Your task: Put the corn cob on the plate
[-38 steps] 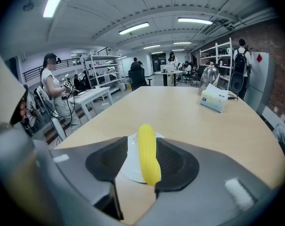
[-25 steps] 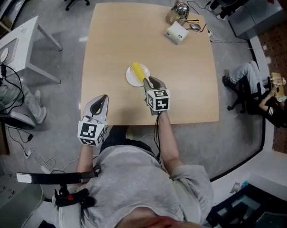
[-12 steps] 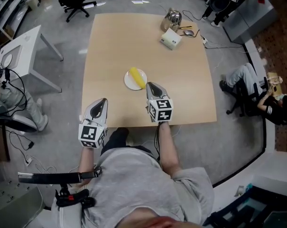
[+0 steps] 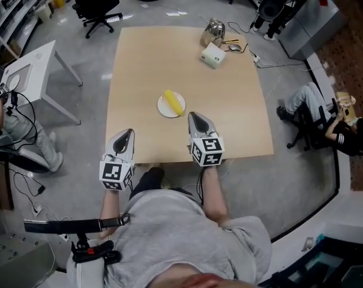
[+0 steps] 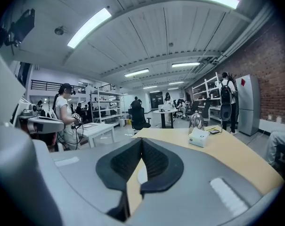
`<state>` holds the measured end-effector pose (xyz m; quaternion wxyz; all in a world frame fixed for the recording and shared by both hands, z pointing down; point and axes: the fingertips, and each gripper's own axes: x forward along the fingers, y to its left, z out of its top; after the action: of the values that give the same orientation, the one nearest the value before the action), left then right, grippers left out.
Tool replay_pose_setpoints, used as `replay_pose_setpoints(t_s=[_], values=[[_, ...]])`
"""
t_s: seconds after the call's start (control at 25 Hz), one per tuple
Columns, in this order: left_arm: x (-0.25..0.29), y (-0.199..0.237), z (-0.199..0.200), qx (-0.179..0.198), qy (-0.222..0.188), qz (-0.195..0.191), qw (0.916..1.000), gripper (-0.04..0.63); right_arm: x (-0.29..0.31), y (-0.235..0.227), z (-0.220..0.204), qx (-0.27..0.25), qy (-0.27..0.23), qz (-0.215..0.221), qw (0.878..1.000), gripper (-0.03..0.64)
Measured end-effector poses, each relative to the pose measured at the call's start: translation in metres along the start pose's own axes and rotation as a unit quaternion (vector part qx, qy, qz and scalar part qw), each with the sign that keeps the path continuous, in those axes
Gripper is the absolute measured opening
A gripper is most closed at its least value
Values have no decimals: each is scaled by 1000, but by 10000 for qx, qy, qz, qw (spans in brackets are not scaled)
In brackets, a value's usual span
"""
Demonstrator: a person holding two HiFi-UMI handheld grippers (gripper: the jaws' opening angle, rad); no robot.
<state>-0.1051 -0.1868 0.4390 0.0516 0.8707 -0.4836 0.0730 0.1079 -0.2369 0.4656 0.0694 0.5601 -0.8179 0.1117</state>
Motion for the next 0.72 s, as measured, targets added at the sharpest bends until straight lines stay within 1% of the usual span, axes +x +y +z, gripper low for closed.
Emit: replay_pose_setpoints(t_s=[0.28,0.52,0.72], values=[[-12,-1,4,105,-77,63,9999,20,-25,14,14,-33,-423,90,9991,5],[-28,-6,7,150,-114,103,9998,20,-47,35,5,-38,-503,180,9986,5],[-33,-10,9,163,-141,130,9997,20,-59,39,-1,33,-554,238,9982,5]])
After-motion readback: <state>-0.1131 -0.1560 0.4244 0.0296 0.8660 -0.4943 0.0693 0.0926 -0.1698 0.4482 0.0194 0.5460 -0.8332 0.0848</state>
